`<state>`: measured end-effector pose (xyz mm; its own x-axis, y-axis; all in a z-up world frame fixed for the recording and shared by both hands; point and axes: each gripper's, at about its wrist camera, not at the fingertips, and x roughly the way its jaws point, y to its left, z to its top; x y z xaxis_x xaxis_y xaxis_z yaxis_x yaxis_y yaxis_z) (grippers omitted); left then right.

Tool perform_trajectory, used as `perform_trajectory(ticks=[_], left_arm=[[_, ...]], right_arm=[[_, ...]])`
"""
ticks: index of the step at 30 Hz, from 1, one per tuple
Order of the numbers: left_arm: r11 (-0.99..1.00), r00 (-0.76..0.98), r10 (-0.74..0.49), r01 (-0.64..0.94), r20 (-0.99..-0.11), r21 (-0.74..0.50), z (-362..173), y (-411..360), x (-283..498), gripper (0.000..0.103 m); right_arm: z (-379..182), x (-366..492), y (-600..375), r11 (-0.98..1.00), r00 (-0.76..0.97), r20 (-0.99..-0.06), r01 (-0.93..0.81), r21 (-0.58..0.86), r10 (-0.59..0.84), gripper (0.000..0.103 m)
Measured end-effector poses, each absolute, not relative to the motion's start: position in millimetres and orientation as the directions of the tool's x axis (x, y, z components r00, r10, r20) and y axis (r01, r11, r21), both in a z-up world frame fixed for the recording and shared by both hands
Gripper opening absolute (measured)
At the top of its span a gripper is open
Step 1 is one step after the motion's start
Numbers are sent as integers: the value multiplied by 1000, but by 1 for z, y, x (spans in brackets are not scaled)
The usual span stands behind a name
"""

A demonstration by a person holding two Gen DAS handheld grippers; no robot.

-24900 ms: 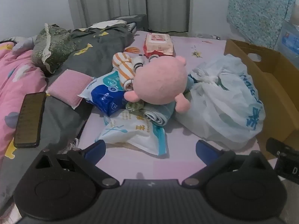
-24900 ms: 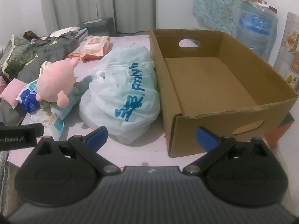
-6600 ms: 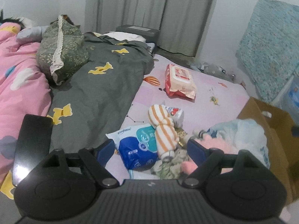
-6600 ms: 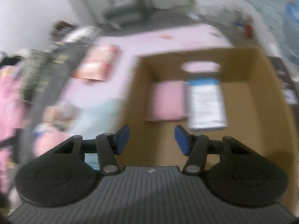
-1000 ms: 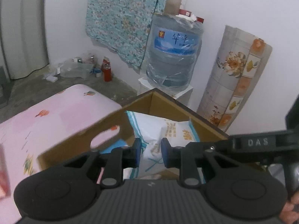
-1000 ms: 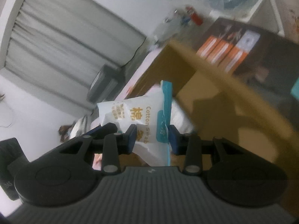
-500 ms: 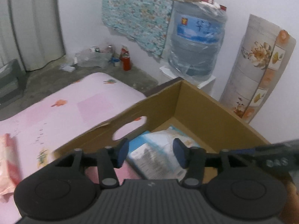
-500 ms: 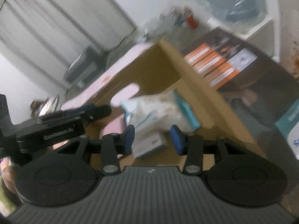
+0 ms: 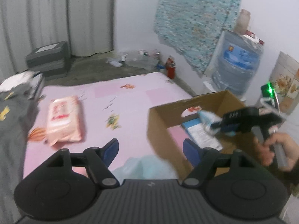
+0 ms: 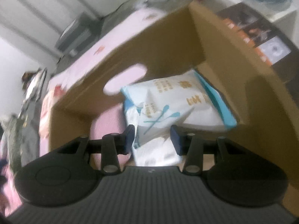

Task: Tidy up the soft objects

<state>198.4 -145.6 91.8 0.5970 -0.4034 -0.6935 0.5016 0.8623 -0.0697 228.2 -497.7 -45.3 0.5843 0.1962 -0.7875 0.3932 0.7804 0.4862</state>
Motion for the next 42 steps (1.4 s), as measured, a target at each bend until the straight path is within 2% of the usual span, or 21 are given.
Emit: perform_trajectory(ticks=[3, 10, 16, 22, 25, 31, 37, 42], left_arm=[[879, 599, -388, 468, -701, -86, 85, -120, 188, 77], [909, 599, -367, 394, -712, -137, 70, -67, 167, 78], [937, 630, -313, 328, -711, -121, 60, -26, 140, 78], [961, 652, -240, 262, -719, -84, 49, 10, 110, 78], [972, 660, -206, 226, -723, -71, 42, 29, 96, 79], [979, 655, -175, 192, -735, -62, 24, 53, 78, 79], [983, 687, -149, 183, -712, -29, 18, 62, 68, 78], [983, 714, -127, 186, -689, 11, 20, 66, 68, 76]], right_arm=[[-46, 227, -505, 758, 618, -767, 415, 503, 171, 42], [-38, 203, -518, 668, 632, -742, 456, 588, 221, 42], [-4, 189, -527, 678, 674, -720, 452, 580, 167, 45], [-2, 192, -525, 673, 683, -719, 474, 568, 126, 46], [4, 183, -511, 671, 701, -692, 431, 603, 171, 46], [41, 145, -442, 725, 736, -596, 212, 655, 323, 52], [59, 132, -353, 725, 659, -546, 1, 688, 518, 54], [55, 146, -279, 713, 563, -553, -95, 695, 614, 55]])
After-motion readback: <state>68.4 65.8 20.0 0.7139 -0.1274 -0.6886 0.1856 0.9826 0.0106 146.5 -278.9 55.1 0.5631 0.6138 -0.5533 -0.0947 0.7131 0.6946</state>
